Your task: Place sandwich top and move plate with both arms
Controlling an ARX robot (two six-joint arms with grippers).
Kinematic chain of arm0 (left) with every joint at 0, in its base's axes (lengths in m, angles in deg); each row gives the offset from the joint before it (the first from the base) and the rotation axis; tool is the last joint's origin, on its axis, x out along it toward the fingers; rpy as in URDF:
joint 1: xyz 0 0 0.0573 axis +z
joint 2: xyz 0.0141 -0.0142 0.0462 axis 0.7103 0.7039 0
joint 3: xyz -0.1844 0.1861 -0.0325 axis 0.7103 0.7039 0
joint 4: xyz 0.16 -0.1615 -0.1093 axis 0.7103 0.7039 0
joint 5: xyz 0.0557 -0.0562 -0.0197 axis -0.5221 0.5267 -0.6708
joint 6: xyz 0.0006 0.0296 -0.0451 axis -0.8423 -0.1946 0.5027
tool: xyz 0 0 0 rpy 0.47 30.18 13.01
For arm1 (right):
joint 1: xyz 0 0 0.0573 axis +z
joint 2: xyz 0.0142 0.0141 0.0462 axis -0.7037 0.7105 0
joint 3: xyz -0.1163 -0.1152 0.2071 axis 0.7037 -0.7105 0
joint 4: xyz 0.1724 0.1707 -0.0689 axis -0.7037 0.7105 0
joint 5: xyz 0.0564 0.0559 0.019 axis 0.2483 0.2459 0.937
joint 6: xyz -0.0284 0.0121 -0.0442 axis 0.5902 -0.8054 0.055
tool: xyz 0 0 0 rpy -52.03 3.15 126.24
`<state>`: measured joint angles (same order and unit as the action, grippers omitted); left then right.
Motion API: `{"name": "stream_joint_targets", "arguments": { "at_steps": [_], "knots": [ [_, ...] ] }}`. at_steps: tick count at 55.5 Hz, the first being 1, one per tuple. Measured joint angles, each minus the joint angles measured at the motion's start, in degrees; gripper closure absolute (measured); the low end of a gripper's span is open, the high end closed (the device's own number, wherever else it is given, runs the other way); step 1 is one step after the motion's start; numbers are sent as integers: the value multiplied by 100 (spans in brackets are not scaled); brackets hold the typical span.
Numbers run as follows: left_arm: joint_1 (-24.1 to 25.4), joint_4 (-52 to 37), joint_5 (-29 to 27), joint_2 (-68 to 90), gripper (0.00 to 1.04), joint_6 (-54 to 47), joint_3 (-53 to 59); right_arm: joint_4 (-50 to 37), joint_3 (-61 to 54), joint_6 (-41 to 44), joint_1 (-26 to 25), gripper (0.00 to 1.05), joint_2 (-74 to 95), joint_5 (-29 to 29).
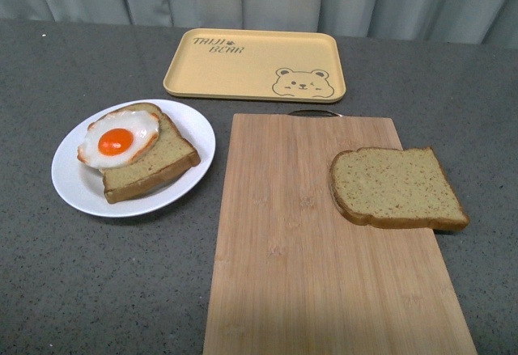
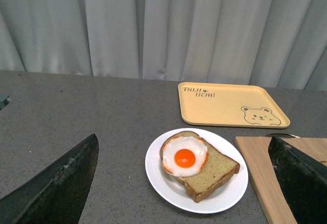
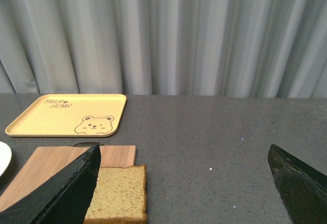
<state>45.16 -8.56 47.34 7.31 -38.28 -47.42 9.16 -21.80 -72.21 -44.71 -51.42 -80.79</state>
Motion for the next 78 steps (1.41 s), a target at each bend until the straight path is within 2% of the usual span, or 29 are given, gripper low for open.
{"name": "stream_joint_targets", "arguments": {
  "at_steps": [39,42,45,52,59,65,72,78],
  "knots": [
    [0,-2,0,0,7,0,0,0,0,0,0,9,0,0],
    [0,0,0,0,7,0,0,293,101,164,35,9,127,-229],
    [0,0,-2,0,7,0,0,431,254,483,-74,9,680,-160],
    [0,0,0,0,7,0,0,-774,404,905,-621,9,2424,315],
    [0,0,0,0,7,0,0,-1572,844,767,-975,9,4365,1320],
    [0,0,0,0,7,0,0,-2267,1272,400,-1145,9,5982,1698],
    [0,0,0,0,7,0,0,-2468,1873,225,-1174,9,7545,1705],
    [0,0,0,0,7,0,0,-2273,2315,87,-1123,9,8699,1982]
  ]
}}
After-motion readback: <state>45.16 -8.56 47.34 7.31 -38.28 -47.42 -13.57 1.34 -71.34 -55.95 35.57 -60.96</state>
